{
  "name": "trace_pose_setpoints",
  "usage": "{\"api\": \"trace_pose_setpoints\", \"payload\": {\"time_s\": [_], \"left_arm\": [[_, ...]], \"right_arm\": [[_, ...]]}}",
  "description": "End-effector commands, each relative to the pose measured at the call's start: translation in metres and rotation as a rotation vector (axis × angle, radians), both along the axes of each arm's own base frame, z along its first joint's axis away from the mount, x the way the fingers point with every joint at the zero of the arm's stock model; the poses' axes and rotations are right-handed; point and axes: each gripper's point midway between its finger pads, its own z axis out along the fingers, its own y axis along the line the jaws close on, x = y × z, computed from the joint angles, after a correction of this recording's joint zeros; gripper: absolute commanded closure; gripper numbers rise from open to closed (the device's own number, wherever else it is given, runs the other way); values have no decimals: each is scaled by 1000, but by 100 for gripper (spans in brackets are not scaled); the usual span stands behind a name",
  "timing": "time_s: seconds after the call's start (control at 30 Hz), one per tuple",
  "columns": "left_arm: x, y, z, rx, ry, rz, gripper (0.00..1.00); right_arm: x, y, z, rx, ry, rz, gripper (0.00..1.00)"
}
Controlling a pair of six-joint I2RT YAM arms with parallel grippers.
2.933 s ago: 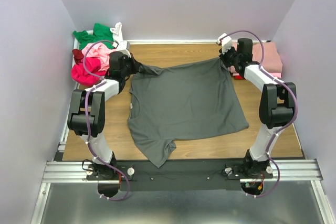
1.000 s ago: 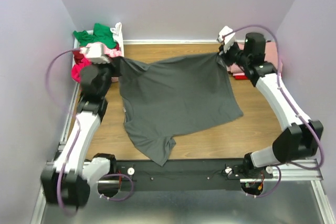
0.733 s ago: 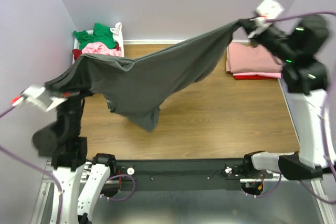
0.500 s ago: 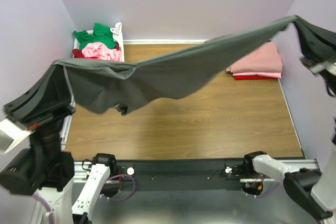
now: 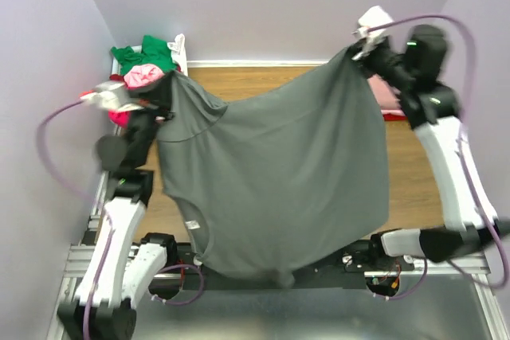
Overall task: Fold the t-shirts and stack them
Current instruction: Flatten the tshirt out
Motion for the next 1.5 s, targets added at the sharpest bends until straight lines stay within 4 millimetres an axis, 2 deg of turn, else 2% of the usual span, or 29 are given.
{"api": "trace_pose_setpoints", "payload": {"time_s": [0.0,0.03,0.07,0.1,0.13,0.17,0.2,0.23,0.27,0.3,0.33,0.37,0.4,0.47,0.53,0.7,0.77,0.87,1.07,1.23,1.27,1.3,1.33,1.4,1.47], "left_arm": [[80,3,-127,-47,279,36,100],[94,3,-148,-42,328,41,100],[121,3,-192,-38,448,58,100],[133,4,-209,-21,482,76,100],[155,3,-250,0,585,86,100],[165,2,-267,13,628,90,100],[178,1,-268,30,636,91,100],[187,2,-282,54,668,98,100],[199,1,-311,71,733,98,100],[207,1,-320,85,752,97,100],[221,2,-339,109,806,99,100],[226,2,-347,121,830,94,100],[236,2,-347,132,847,92,100],[245,2,-367,167,894,87,100],[252,2,-367,173,902,79,100],[262,3,-373,190,927,67,100],[262,1,-380,201,946,53,100],[261,2,-379,231,942,51,100],[251,0,-377,283,939,33,100],[242,1,-371,294,928,39,100],[243,2,-371,293,932,45,100],[243,4,-370,295,933,53,100],[243,7,-369,297,939,69,100],[244,8,-369,302,940,79,100],[244,9,-369,306,942,84,100]], "right_arm": [[65,8,-111,-54,196,-21,100],[83,14,-147,-64,266,-14,100],[95,18,-173,-69,306,-9,99],[106,23,-201,-54,329,-2,100],[120,25,-237,-57,379,-3,100],[128,26,-261,-60,402,-10,99],[135,29,-280,-54,421,-13,99],[147,31,-295,-59,431,-18,99],[156,33,-333,-75,497,-19,99],[162,33,-349,-78,528,-27,99],[170,33,-354,-82,530,-36,99],[172,32,-363,-87,544,-44,99],[177,30,-377,-96,565,-59,99],[186,27,-379,-102,561,-84,99],[191,21,-383,-111,561,-124,99],[197,20,-374,-100,545,-148,99],[197,19,-369,-94,539,-148,99],[197,20,-366,-90,535,-148,99],[205,14,-369,-117,522,-182,99],[227,7,-385,-179,505,-225,99],[228,5,-393,-194,515,-230,99],[234,4,-391,-198,503,-239,99],[237,1,-403,-217,514,-249,99],[243,0,-405,-230,505,-254,99],[244,-3,-416,-243,520,-269,99]]}}
